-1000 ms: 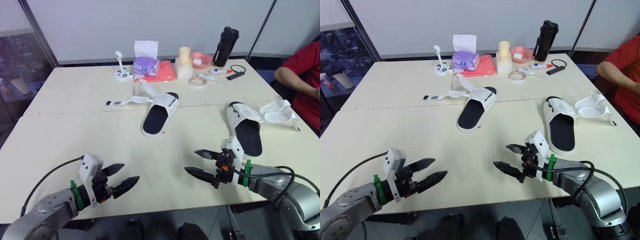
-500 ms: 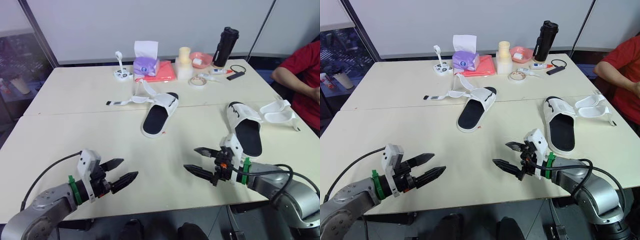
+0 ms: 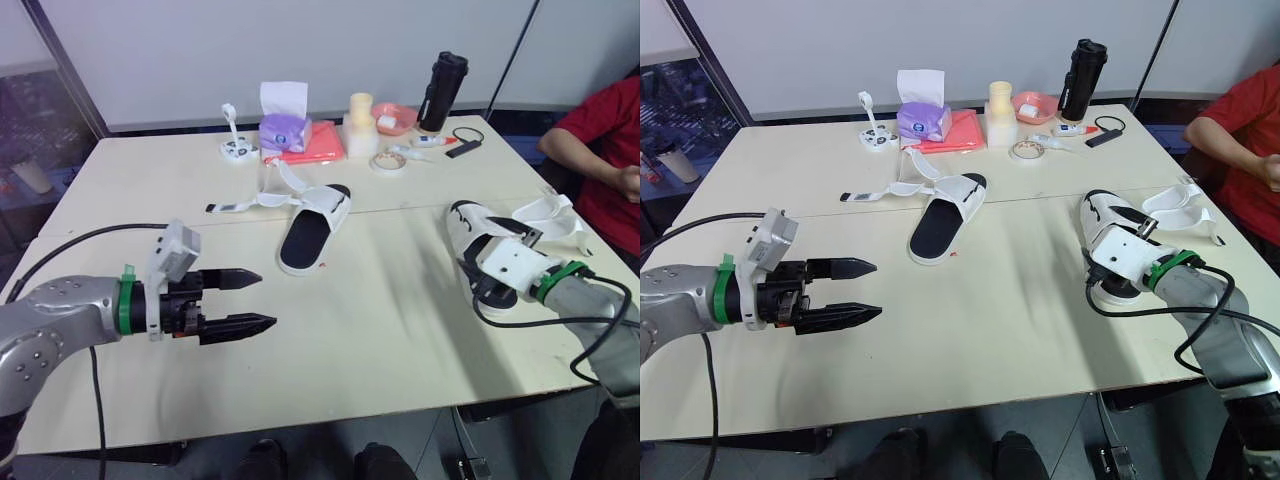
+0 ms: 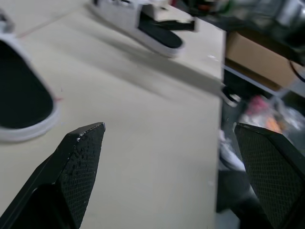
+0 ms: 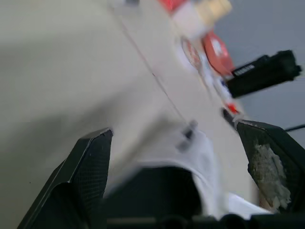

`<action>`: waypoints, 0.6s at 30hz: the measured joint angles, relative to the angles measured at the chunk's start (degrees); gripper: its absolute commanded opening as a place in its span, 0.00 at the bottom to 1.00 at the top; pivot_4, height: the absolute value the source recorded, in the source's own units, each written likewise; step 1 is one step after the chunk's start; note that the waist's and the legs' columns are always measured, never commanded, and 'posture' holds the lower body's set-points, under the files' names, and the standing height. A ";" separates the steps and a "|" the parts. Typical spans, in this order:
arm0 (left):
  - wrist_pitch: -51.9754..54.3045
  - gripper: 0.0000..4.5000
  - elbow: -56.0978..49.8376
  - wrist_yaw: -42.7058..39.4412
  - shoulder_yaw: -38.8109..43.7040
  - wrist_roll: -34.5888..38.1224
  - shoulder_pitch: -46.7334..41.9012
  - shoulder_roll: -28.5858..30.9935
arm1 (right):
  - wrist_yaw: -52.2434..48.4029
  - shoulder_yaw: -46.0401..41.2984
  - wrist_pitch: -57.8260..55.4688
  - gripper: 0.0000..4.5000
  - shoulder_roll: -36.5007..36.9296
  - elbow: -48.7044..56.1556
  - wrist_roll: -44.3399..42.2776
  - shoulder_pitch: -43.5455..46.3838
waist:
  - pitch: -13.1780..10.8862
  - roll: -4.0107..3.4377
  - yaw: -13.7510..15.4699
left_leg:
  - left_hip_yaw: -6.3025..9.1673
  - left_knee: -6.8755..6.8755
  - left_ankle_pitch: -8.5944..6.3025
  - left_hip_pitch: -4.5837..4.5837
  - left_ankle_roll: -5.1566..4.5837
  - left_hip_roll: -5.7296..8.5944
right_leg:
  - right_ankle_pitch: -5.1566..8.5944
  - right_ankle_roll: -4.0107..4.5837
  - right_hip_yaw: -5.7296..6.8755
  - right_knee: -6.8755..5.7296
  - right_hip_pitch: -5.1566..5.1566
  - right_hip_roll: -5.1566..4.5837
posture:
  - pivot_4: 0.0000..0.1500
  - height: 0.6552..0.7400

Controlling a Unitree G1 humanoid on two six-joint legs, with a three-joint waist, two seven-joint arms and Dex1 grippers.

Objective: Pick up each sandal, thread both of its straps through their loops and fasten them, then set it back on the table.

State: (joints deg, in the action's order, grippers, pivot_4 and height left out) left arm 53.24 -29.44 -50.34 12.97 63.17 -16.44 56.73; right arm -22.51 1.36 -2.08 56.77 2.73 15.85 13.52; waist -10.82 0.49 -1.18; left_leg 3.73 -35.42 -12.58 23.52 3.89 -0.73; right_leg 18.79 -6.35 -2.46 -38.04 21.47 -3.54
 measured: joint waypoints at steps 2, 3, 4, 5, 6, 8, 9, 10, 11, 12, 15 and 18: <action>0.19 1.00 0.03 0.13 -0.47 0.04 -1.47 -0.12 | 2.08 2.31 3.42 0.99 0.15 -4.97 5.04 2.49 | 0.00 0.00 0.00 | -0.09 0.01 0.00 -0.04 0.00 -0.02 | 0.00 0.00 -0.08 0.00 0.00 0.00 | 1.00 1.00; 0.24 1.00 0.02 0.42 -0.54 0.12 -1.99 -0.57 | 2.97 3.33 4.76 0.99 0.12 -7.07 6.98 3.66 | 0.00 0.00 0.00 | -0.13 0.01 0.00 -0.04 0.00 -0.02 | 0.00 0.00 -0.12 0.00 0.01 -0.01 | 1.00 1.00; 0.27 1.00 0.05 0.82 -0.57 0.29 -2.25 -0.99 | 4.04 4.75 6.18 0.99 0.04 -9.64 9.05 5.35 | 0.00 0.00 -0.03 | -0.16 0.01 0.00 -0.06 0.00 -0.02 | 0.00 -0.01 -0.15 -0.01 0.01 -0.01 | 1.00 1.00; 0.30 1.00 0.04 1.34 -0.62 0.59 -2.35 -1.62 | 5.44 6.21 7.43 0.99 -0.23 -12.69 11.41 7.49 | 0.00 0.00 -0.06 | -0.20 0.00 0.00 -0.06 0.00 -0.02 | 0.00 -0.01 -0.20 -0.02 0.02 -0.01 | 1.00 1.00; 0.32 1.00 -0.02 1.93 -0.71 0.80 -2.31 -2.27 | 6.68 7.26 8.19 0.99 -0.45 -15.23 13.40 9.22 | -0.01 0.00 -0.04 | -0.22 0.00 0.00 -0.07 0.00 -0.02 | 0.00 -0.01 -0.23 -0.03 0.04 -0.02 | 1.00 1.00; 0.34 1.00 0.00 3.12 -0.87 0.79 -2.00 -3.24 | 9.60 10.11 10.09 0.99 -1.78 -21.90 17.45 14.13 | -0.01 0.01 -0.11 | -0.23 -0.02 0.00 -0.08 0.00 -0.03 | 0.00 -0.01 -0.24 -0.04 0.04 -0.01 | 1.00 1.00; 0.34 1.00 -0.08 3.73 -1.00 0.79 -1.85 -3.89 | 11.24 11.59 10.74 0.99 -2.78 -25.86 19.48 16.98 | -0.01 0.01 -0.19 | -0.24 -0.02 0.00 -0.08 0.01 -0.02 | 0.00 -0.01 -0.25 -0.05 0.04 -0.02 | 1.00 1.00; 0.33 1.00 -0.25 4.41 -1.13 0.79 -1.65 -4.36 | 12.65 12.67 11.21 0.99 -3.57 -29.09 21.09 19.17 | -0.01 0.01 -0.22 | -0.24 -0.01 0.00 -0.08 0.01 -0.02 | 0.00 0.00 -0.26 -0.06 0.06 -0.01 | 1.00 1.00; 0.35 1.00 -0.32 5.17 -1.20 0.80 -1.54 -4.90 | 14.23 14.39 11.76 0.99 -4.72 -33.44 22.86 21.99 | -0.01 0.01 -0.25 | -0.24 -0.01 0.01 -0.08 0.01 -0.03 | 0.00 0.00 -0.26 -0.06 0.05 -0.01 | 1.00 1.00; 0.35 1.00 -0.44 5.69 -1.20 0.83 -1.50 -5.41 | 15.25 15.23 11.95 0.93 -5.70 -36.17 23.98 23.77 | -0.01 0.01 -0.19 | -0.25 -0.01 0.01 -0.07 0.01 -0.02 | 0.00 0.00 -0.27 -0.05 0.07 -0.02 | 1.00 1.00; 0.38 1.00 -1.08 7.57 -1.10 1.30 -1.07 -6.29 | 19.04 18.57 13.03 0.70 -8.67 -45.91 27.22 29.46 | -0.01 0.02 -0.08 | -0.25 -0.01 0.01 -0.05 0.02 -0.02 | 0.00 -0.01 -0.27 -0.05 0.08 -0.03 | 1.00 1.00; 0.43 1.00 -1.92 8.85 -0.85 1.91 0.27 -6.30 | 21.03 20.52 13.78 0.34 -9.62 -51.21 28.71 31.91 | -0.02 0.02 0.04 | -0.25 -0.01 0.01 -0.05 0.02 -0.01 | 0.00 -0.01 -0.28 -0.05 0.07 -0.05 | 1.00 1.00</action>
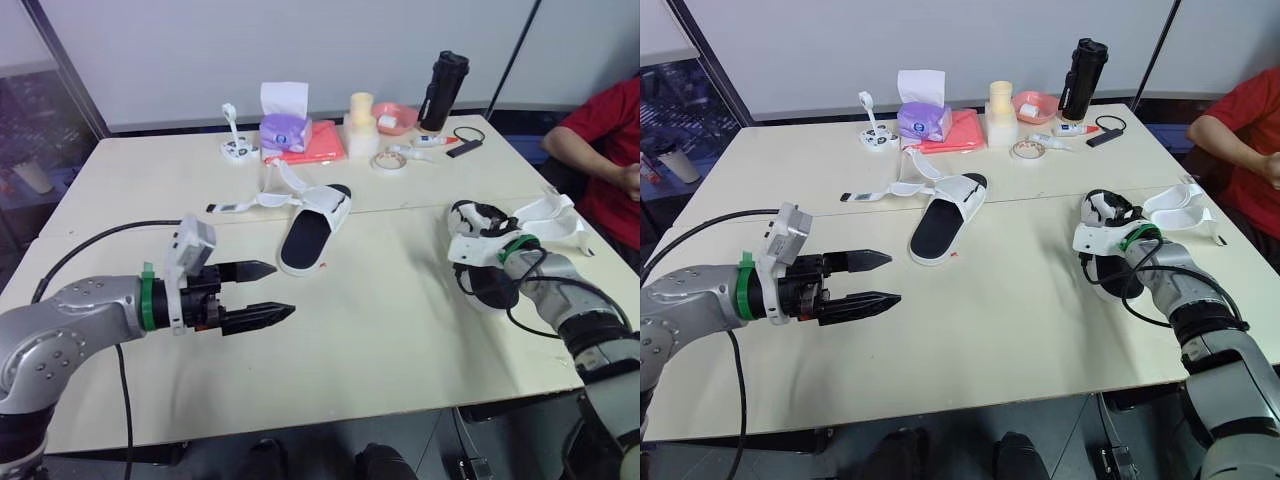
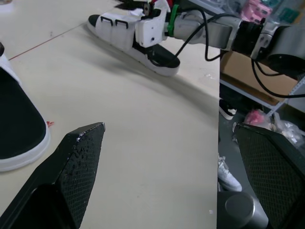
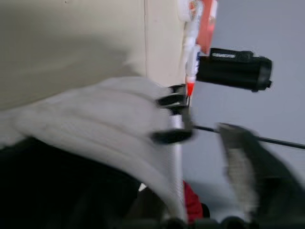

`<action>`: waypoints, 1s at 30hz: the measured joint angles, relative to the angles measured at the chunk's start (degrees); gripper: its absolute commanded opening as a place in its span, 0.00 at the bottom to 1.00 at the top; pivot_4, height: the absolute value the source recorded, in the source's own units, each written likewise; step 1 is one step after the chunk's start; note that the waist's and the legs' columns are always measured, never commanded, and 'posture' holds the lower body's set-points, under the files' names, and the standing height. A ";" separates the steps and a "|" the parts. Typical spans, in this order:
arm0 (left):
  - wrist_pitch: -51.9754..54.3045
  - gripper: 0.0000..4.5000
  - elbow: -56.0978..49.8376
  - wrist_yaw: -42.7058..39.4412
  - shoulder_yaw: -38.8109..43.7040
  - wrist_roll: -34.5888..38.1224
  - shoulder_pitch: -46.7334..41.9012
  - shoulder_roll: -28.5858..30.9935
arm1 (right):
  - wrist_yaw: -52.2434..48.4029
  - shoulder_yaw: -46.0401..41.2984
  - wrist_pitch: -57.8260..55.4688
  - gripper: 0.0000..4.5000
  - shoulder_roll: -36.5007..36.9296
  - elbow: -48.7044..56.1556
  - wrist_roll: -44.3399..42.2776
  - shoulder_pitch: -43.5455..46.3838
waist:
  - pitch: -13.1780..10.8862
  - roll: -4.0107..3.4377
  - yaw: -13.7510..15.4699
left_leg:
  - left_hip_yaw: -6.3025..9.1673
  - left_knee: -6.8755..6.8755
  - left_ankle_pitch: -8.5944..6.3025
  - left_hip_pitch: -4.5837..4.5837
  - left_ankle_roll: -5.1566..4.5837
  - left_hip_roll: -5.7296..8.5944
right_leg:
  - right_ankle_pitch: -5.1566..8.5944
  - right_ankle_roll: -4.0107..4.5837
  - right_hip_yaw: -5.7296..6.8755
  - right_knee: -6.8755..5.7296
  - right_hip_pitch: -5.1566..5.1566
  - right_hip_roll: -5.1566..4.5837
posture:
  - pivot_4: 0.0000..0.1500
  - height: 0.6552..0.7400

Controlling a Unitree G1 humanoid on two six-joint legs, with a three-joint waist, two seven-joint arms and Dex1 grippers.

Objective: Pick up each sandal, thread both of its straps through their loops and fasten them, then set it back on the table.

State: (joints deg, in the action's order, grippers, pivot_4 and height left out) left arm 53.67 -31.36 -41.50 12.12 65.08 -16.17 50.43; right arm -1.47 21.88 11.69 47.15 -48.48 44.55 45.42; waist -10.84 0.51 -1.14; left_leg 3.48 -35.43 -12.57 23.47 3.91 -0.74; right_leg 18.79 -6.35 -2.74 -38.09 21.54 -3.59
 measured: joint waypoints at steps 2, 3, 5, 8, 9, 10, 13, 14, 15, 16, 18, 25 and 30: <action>0.00 1.00 -0.53 0.84 0.26 0.56 0.80 -0.05 | 1.33 0.40 -0.15 0.12 -0.24 -2.64 0.44 1.06 | 0.00 0.00 -0.01 | -0.01 -0.01 0.00 0.00 0.00 0.00 | 0.00 0.00 -0.01 0.00 0.00 0.00 | 1.00 1.00; 0.00 1.00 -0.84 1.37 0.40 0.68 1.15 -0.10 | 1.96 0.54 -0.15 0.01 -0.37 -3.48 0.59 2.00 | 0.00 0.00 -0.11 | -0.01 -0.02 0.00 -0.01 0.00 0.00 | 0.00 0.00 -0.01 -0.01 -0.02 0.00 | 1.00 1.00; -0.05 1.00 -1.35 2.12 0.41 1.02 1.42 -0.52 | 2.29 0.95 -0.53 0.01 -0.57 -5.05 0.87 3.08 | 0.00 0.01 -0.13 | 0.00 -0.05 0.00 -0.04 0.00 0.00 | 0.00 0.00 -0.01 -0.02 -0.06 0.01 | 1.00 1.00; -0.07 1.00 -1.51 2.77 0.41 1.50 1.96 -0.73 | 3.25 1.00 -0.78 0.01 -0.77 -6.06 0.83 3.15 | 0.00 0.01 -0.03 | 0.00 -0.06 0.00 -0.03 0.00 0.00 | 0.00 -0.01 -0.01 -0.02 -0.06 0.00 | 1.00 1.00; -0.08 1.00 -1.52 2.87 0.41 1.65 1.96 -0.74 | 3.76 1.04 -0.57 0.01 -0.77 -6.22 0.83 3.14 | 0.00 0.01 -0.04 | -0.01 -0.07 0.00 -0.04 0.00 0.00 | -0.01 -0.01 -0.01 -0.02 -0.06 0.00 | 1.00 1.00; -0.11 1.00 -1.51 2.90 0.41 1.70 1.97 -0.74 | 4.69 1.13 -0.13 0.01 -0.76 -6.38 0.86 3.14 | 0.00 0.01 -0.08 | 0.00 -0.07 0.00 -0.04 0.00 0.00 | -0.01 -0.01 -0.01 -0.03 -0.06 0.00 | 1.00 1.00; -0.14 1.00 -1.42 2.81 0.41 1.74 1.96 -0.72 | 9.93 2.57 6.31 0.01 1.30 -4.38 2.60 2.73 | -0.02 -0.04 -0.18 | -0.05 -0.07 0.00 0.00 0.00 0.01 | -0.01 -0.01 -0.06 -0.07 0.04 0.00 | 1.00 1.00; -0.14 1.00 -1.28 2.74 0.41 1.73 1.96 -0.67 | 12.20 3.09 10.34 0.01 2.44 -2.42 3.50 2.71 | -0.03 -0.05 -0.25 | -0.11 -0.03 0.00 0.02 0.00 0.01 | -0.01 -0.01 -0.12 -0.12 0.13 0.01 | 1.00 1.00; -0.15 1.00 -1.24 2.62 0.41 1.73 1.93 -0.67 | 14.15 3.72 14.15 0.01 3.49 -0.34 4.32 2.74 | -0.03 -0.05 -0.36 | -0.11 -0.01 0.00 0.02 0.00 0.00 | 0.00 -0.01 -0.12 -0.12 0.15 0.02 | 1.00 1.00; -0.16 1.00 -1.14 2.41 0.41 1.73 1.90 -0.66 | 15.87 4.43 18.36 0.01 4.67 1.74 5.09 2.80 | -0.03 -0.05 -0.53 | -0.12 0.04 0.00 0.02 0.01 0.00 | 0.00 -0.01 -0.13 -0.13 0.19 0.02 | 1.00 1.00; -0.18 1.00 -0.50 1.76 0.39 1.70 1.76 -0.65 | 20.00 6.81 28.98 0.01 7.43 6.31 8.46 3.44 | -0.03 -0.05 -1.21 | -0.11 0.13 0.01 0.02 0.01 -0.01 | 0.00 -0.02 -0.13 -0.12 0.23 0.03 | 1.00 1.00; -0.30 1.00 1.34 0.10 -0.30 0.94 0.21 -1.25 | 34.08 16.45 53.81 0.01 9.78 13.68 24.86 8.43 | -0.03 -0.04 -1.38 | -0.14 0.15 0.04 0.03 0.07 0.00 | 0.01 -0.03 -0.16 -0.13 0.27 0.03 | 1.00 1.00; -0.32 1.00 1.58 0.10 -1.29 0.49 -0.13 -2.60 | 43.00 22.67 56.61 0.01 7.67 12.83 35.54 12.63 | -0.03 -0.04 -1.46 | -0.12 0.15 0.08 0.02 0.14 0.00 | 0.01 -0.03 -0.17 -0.19 0.29 0.04 | 1.00 1.00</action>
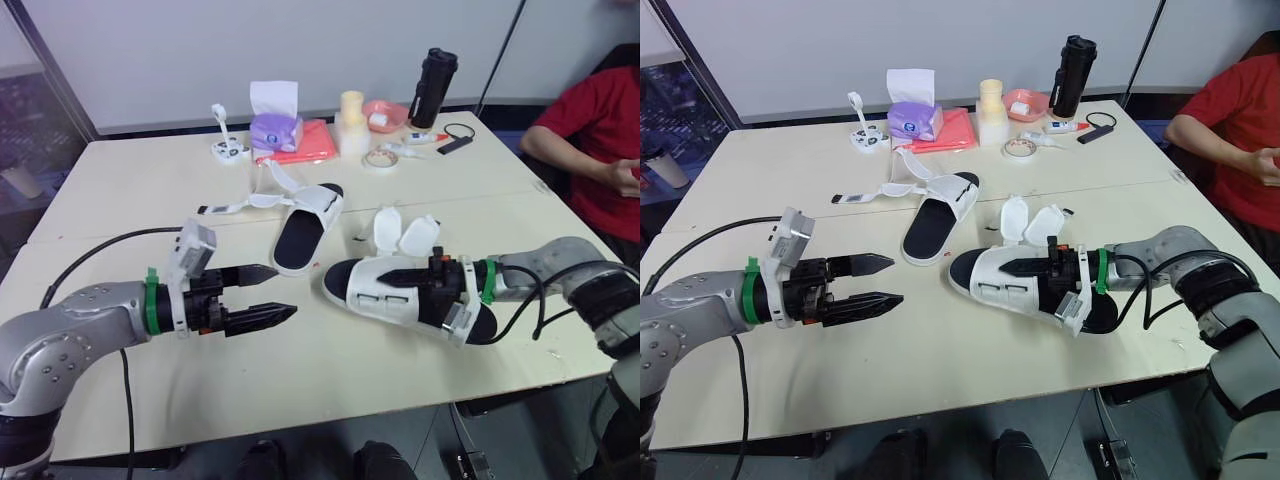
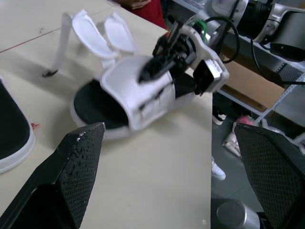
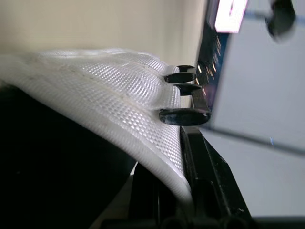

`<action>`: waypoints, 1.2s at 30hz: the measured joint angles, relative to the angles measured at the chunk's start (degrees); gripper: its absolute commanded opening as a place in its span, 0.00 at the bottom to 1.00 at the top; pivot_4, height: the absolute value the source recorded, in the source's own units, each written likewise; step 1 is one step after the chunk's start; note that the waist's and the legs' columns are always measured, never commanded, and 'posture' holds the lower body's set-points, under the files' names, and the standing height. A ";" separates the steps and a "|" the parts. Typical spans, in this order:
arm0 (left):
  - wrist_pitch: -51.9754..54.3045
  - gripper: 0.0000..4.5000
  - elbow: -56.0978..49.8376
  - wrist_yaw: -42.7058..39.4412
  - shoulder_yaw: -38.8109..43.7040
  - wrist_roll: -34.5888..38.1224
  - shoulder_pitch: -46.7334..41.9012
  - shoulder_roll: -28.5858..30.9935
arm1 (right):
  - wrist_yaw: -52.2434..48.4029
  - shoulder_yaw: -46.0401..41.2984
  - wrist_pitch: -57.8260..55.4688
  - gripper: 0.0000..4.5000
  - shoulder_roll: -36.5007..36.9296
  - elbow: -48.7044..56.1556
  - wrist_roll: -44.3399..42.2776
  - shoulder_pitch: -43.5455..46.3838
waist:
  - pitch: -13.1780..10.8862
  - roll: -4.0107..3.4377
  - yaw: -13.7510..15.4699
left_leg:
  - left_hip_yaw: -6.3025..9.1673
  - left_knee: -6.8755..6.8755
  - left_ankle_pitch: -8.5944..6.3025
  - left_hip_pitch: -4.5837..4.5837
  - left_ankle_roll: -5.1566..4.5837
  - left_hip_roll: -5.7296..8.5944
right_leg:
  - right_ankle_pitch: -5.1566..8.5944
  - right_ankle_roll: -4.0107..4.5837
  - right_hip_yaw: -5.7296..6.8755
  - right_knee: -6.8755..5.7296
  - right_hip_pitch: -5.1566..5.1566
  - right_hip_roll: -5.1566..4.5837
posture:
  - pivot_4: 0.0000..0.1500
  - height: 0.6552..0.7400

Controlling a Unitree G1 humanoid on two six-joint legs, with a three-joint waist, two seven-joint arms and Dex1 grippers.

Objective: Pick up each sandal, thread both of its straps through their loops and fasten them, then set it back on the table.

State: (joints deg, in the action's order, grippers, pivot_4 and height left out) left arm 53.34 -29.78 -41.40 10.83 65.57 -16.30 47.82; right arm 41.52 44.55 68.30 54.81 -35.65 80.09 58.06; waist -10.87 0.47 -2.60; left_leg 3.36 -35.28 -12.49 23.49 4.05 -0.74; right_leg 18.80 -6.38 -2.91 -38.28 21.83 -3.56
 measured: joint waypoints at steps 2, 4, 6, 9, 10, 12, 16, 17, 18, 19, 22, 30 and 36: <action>-0.01 1.00 -0.04 0.30 -0.18 -0.02 -0.12 -0.71 | 4.78 3.27 -0.50 0.01 -1.32 -1.19 4.17 1.68 | 0.00 0.00 0.00 | -0.01 0.03 0.07 0.00 0.12 0.00 | 0.00 0.00 -0.02 -0.04 0.05 0.00 | 1.00 1.00; 0.00 1.00 -0.03 0.40 -0.37 -0.02 -0.12 -0.77 | 8.86 6.09 -0.67 0.01 -1.85 -1.63 7.43 2.57 | 0.00 0.00 0.10 | -0.01 0.07 0.13 0.01 0.23 0.01 | 0.00 0.00 -0.02 -0.03 0.07 -0.01 | 1.00 1.00; 0.00 1.00 -0.03 0.45 -0.37 0.00 -0.12 -0.90 | 12.45 8.29 -1.17 0.01 -1.90 -1.69 9.87 3.80 | 0.00 0.00 0.11 | -0.02 0.07 0.14 0.01 0.25 0.02 | 0.00 0.00 -0.03 -0.03 0.07 -0.01 | 1.00 1.00; 0.00 1.00 -0.02 0.52 -0.52 0.00 -0.12 -1.35 | 17.18 11.37 -1.94 0.08 -2.01 -1.64 12.81 5.49 | 0.00 0.00 0.08 | 0.00 0.07 0.14 0.01 0.25 0.02 | 0.00 0.00 -0.03 -0.05 0.07 -0.01 | 1.00 1.00; 0.00 1.00 -0.01 0.51 -0.56 0.00 -0.13 -1.47 | 18.47 12.26 -2.38 0.17 -2.07 -1.65 13.58 5.90 | 0.00 0.00 0.08 | -0.01 0.07 0.14 0.01 0.25 0.02 | 0.00 0.00 -0.03 -0.07 0.08 -0.01 | 1.00 1.00; 0.00 1.00 0.11 0.24 -0.99 -0.04 -0.30 -1.86 | 20.40 13.54 -3.11 0.37 -2.43 -2.11 14.23 6.83 | 0.00 0.00 0.06 | -0.01 0.07 0.14 0.01 0.25 0.02 | 0.00 0.00 -0.03 -0.07 0.08 -0.01 | 1.00 1.00; -1.19 1.00 2.60 -3.20 -4.78 -3.41 -2.22 -2.56 | 22.63 14.85 -4.16 0.83 -2.87 -3.53 14.38 8.35 | 0.02 0.03 0.21 | 0.00 0.06 0.15 0.00 0.25 0.03 | 0.00 0.01 -0.02 -0.08 0.06 -0.01 | 1.00 1.00; -2.21 1.00 3.91 -4.67 -6.28 -5.52 -2.66 -2.56 | 22.94 15.08 -4.22 0.93 -2.81 -3.54 14.34 8.37 | 0.02 0.03 0.19 | -0.01 0.06 0.14 0.00 0.24 0.04 | 0.00 0.00 -0.02 -0.08 0.06 -0.01 | 1.00 1.00; -3.79 1.00 5.55 -6.30 -8.27 -8.21 -3.12 -2.56 | 23.22 15.45 -4.23 0.98 -2.71 -3.50 14.33 8.36 | 0.03 0.02 0.16 | -0.01 0.06 0.14 0.00 0.24 0.04 | 0.00 0.01 -0.02 -0.08 0.06 -0.01 | 1.00 1.00; -5.65 1.00 7.43 -8.09 -10.31 -11.18 -3.79 -2.75 | 23.44 15.69 -4.24 0.98 -2.49 -3.40 14.29 8.33 | 0.03 0.02 0.18 | -0.01 0.06 0.13 0.00 0.23 0.04 | 0.00 0.00 -0.02 -0.09 0.08 -0.01 | 1.00 1.00; -14.07 1.00 14.54 -12.43 -15.49 -20.77 -7.28 -5.17 | 23.48 15.13 -4.41 0.98 -1.07 -2.51 13.15 7.96 | 0.03 0.02 0.32 | -0.02 0.08 0.08 0.00 0.13 0.06 | 0.00 0.01 -0.02 -0.09 0.09 0.00 | 1.00 1.00; -35.13 1.00 35.52 -25.84 -26.12 -40.16 -16.92 -12.26 | 16.17 6.94 -3.83 0.98 7.72 0.83 3.53 0.84 | 0.03 0.01 0.17 | -0.10 0.10 0.03 0.07 0.05 0.07 | 0.00 0.01 -0.05 -0.03 0.15 -0.02 | 1.00 1.00; -40.70 0.47 42.82 -32.09 -28.13 -44.07 -20.62 -17.82 | 5.96 -2.53 -4.66 1.00 14.93 2.86 -5.56 -7.57 | 0.03 0.01 0.03 | -0.11 0.07 0.02 0.08 0.02 0.05 | 0.00 0.00 -0.06 -0.03 0.15 -0.01 | 1.00 1.00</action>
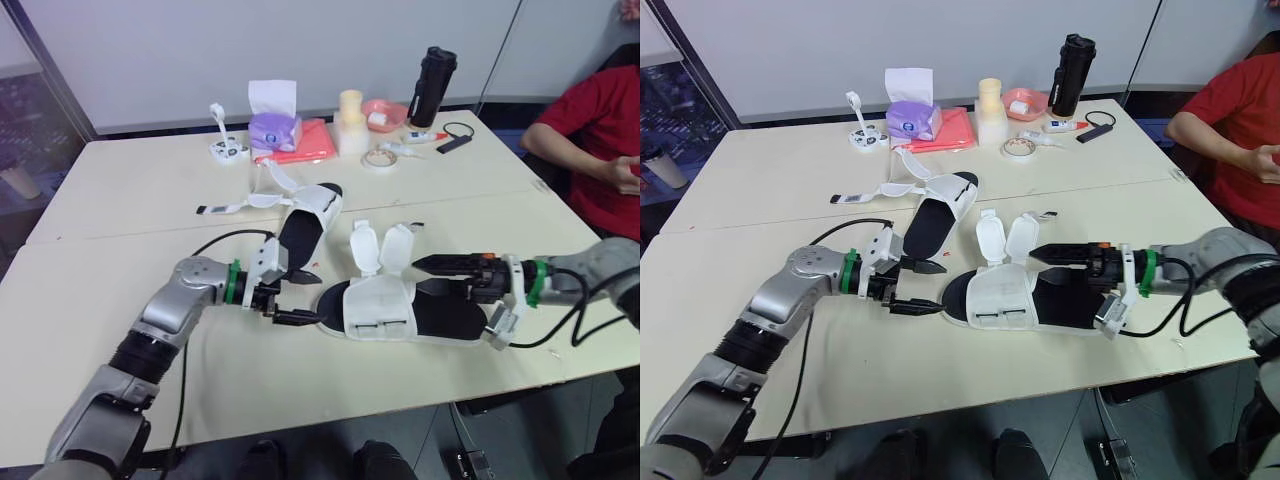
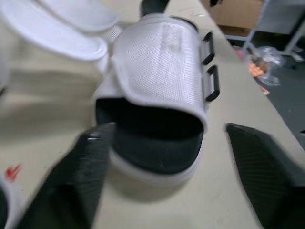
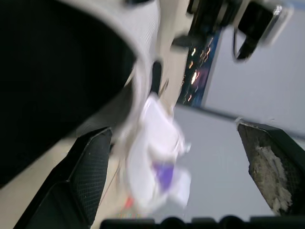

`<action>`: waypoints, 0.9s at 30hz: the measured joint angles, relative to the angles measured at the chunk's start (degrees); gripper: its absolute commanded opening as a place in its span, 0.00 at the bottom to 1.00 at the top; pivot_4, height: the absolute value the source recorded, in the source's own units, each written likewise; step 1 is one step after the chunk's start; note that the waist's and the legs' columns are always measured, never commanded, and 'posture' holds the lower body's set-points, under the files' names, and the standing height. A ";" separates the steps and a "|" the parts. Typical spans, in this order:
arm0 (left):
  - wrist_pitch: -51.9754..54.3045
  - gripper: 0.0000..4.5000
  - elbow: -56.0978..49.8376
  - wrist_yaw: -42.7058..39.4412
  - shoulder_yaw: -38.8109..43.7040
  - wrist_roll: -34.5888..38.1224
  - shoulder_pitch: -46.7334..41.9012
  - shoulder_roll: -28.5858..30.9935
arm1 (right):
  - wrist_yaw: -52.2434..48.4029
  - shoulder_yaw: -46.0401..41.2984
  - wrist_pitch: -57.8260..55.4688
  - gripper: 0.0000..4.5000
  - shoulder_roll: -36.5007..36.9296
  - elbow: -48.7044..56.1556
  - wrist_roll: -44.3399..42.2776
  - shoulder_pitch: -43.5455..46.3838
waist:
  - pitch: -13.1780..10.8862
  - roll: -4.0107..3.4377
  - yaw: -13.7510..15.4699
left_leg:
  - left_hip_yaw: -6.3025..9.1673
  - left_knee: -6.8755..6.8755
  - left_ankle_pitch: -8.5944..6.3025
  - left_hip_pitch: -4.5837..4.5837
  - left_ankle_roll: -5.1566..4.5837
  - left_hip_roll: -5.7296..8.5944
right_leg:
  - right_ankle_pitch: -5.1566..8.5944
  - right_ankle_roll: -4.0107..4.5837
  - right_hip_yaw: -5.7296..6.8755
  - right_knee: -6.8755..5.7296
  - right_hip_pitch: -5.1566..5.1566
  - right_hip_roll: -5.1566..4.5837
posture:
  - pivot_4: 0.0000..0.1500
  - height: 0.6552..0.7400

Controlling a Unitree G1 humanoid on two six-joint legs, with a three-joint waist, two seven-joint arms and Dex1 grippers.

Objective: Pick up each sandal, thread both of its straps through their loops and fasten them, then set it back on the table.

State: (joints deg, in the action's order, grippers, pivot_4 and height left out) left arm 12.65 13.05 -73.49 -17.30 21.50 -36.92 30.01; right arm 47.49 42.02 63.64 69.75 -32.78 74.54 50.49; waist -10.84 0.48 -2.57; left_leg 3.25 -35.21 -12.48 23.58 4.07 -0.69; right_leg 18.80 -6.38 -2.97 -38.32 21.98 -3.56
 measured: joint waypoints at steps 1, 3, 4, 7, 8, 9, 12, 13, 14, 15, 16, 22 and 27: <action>-0.56 0.37 0.79 -0.31 -0.02 -0.53 -0.31 -0.69 | -1.32 -1.13 -0.46 1.00 0.70 -0.08 -1.29 -1.48 | 0.00 0.00 0.00 | 0.00 -0.01 0.00 0.00 0.00 0.00 | 0.00 0.00 -0.01 0.00 0.00 0.00 | 1.00 1.00; -1.94 0.15 2.77 -1.39 -0.51 -2.15 -1.27 -1.95 | -4.66 -3.79 -1.47 1.00 1.70 -1.20 -4.18 -4.36 | 0.00 0.00 -0.01 | -0.02 -0.03 0.00 0.00 0.00 0.00 | 0.00 0.00 -0.01 -0.02 -0.01 0.00 | 1.00 1.00; -3.25 0.03 4.19 -1.85 -1.11 -3.34 -1.85 -2.60 | -6.90 -5.44 -1.99 1.00 1.78 -2.43 -6.75 -5.72 | 0.00 -0.01 0.01 | -0.02 -0.05 0.00 -0.01 -0.01 0.00 | 0.00 0.00 -0.01 -0.01 -0.05 0.00 | 1.00 1.00; -6.21 0.01 8.41 -3.18 -2.61 -6.30 -2.13 -4.95 | -14.80 -9.95 -3.28 1.00 1.26 -5.91 -15.81 -8.44 | 0.01 -0.02 -0.06 | -0.04 -0.09 -0.02 -0.05 -0.04 0.00 | 0.00 -0.01 -0.01 0.00 -0.12 0.00 | 1.00 1.00; -6.88 0.01 9.47 -3.42 -2.87 -6.95 -2.14 -5.45 | -16.83 -11.20 -3.47 1.00 0.86 -6.54 -18.25 -8.86 | 0.01 -0.02 -0.14 | -0.04 -0.11 -0.02 -0.06 -0.05 -0.01 | 0.00 -0.01 -0.01 -0.01 -0.12 0.00 | 1.00 1.00; -7.75 0.01 10.67 -3.76 -3.10 -7.65 -2.14 -6.00 | -20.68 -13.18 -3.82 1.00 -0.15 -7.44 -22.51 -9.53 | 0.01 -0.02 -0.18 | -0.03 -0.10 -0.03 -0.06 -0.06 -0.03 | 0.00 -0.01 -0.01 -0.01 -0.13 0.02 | 1.00 1.00; -7.89 0.01 10.92 -4.28 -3.55 -8.48 -2.10 -7.09 | -32.69 -16.23 -5.93 1.00 -5.20 -10.89 -35.28 -9.59 | 0.02 0.02 -0.47 | -0.01 -0.13 -0.05 -0.20 -0.10 -0.05 | -0.01 -0.01 0.01 0.08 -0.35 0.03 | 1.00 1.00; -7.67 0.01 10.42 -4.57 -3.92 -8.49 -2.02 -7.98 | -38.53 -17.10 -7.34 1.00 -7.97 -12.22 -40.55 -9.60 | 0.02 0.02 -0.54 | 0.01 -0.15 -0.07 -0.28 -0.14 -0.05 | -0.01 -0.02 0.04 0.14 -0.51 0.02 | 1.00 1.00; -7.29 0.01 9.82 -4.82 -4.36 -8.57 -1.92 -8.62 | -43.06 -17.57 -8.39 1.00 -9.94 -12.68 -44.14 -9.60 | 0.02 0.02 -0.60 | 0.02 -0.20 -0.09 -0.28 -0.16 -0.05 | -0.01 -0.02 0.04 0.15 -0.53 0.02 | 1.00 1.00; -6.96 0.01 9.25 -4.90 -4.49 -8.58 -1.61 -9.08 | -47.65 -18.01 -9.58 1.00 -11.73 -12.80 -47.45 -9.59 | 0.02 0.02 -0.57 | 0.03 -0.25 -0.09 -0.25 -0.17 -0.05 | -0.01 -0.03 0.06 0.15 -0.53 0.02 | 1.00 1.00; -6.79 0.01 9.03 -4.90 -4.53 -8.59 -1.45 -9.37 | -50.84 -18.24 -10.58 1.00 -12.91 -13.02 -49.62 -9.50 | 0.02 0.02 -0.46 | 0.07 -0.28 -0.09 -0.24 -0.17 -0.05 | -0.01 -0.03 0.08 0.14 -0.54 0.02 | 1.00 1.00; -5.72 0.01 7.65 -3.69 -4.37 -9.52 -0.45 -10.01 | -64.56 -19.25 -17.30 1.00 -20.71 -18.35 -52.74 -3.16 | 0.02 0.00 -0.08 | 0.09 -0.54 -0.13 -0.21 -0.24 -0.05 | -0.01 -0.04 0.10 0.07 -0.55 0.02 | 1.00 1.00; -5.71 0.01 7.14 -1.68 -3.97 -9.81 0.22 -10.51 | -63.13 -17.33 -20.24 1.00 -26.79 -25.52 -46.42 3.69 | 0.02 0.00 0.04 | 0.11 -0.56 -0.13 -0.19 -0.23 -0.05 | -0.01 -0.04 0.11 0.07 -0.54 0.02 | 1.00 1.00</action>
State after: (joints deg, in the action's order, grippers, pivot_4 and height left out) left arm 6.94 20.18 -75.17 -21.27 11.69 -36.70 19.49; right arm -15.65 24.68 43.40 42.96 -58.30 28.12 54.18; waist -10.82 0.49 -2.53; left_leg 3.35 -35.76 -12.61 23.39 3.83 -0.73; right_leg 18.79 -6.42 -2.86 -38.25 21.44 -3.54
